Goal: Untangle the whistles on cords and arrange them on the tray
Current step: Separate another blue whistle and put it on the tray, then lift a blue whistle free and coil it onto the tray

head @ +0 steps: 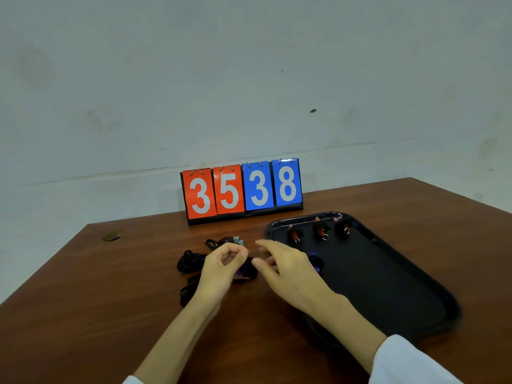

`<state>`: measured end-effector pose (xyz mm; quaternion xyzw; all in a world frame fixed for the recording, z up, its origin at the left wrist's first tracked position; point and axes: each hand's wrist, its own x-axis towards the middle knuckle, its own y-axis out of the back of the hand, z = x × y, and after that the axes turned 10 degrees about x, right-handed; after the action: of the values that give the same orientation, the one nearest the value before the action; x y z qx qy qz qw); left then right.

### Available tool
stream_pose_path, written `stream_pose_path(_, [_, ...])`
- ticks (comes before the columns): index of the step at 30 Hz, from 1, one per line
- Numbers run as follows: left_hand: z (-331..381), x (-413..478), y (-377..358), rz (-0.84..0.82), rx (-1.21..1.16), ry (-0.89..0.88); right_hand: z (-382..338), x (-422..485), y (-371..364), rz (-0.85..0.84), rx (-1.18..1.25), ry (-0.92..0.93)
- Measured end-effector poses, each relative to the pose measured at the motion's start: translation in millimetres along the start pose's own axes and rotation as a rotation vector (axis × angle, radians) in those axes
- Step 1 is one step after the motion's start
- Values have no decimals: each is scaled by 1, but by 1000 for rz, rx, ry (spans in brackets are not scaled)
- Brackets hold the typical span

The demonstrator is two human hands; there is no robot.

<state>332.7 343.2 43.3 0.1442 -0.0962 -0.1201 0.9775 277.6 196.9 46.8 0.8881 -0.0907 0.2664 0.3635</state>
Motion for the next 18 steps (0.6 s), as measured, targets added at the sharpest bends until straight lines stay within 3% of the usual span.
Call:
stream_pose_path(7, [5, -13, -13, -70, -89, -52, -7, -6, 13, -107, -8, -33])
stream_pose_path(11, [6, -10, -16, -66, -92, -79, -2, -8, 43, -121, 38, -183])
stream_pose_path(15, [-10, 1, -6, 96, 405, -232, 27, -11, 83, 190, 95, -427])
stream_pose_path(18, [-21, 5, -5, 71, 606, -281, 55, -18, 99, 309, -12, -584])
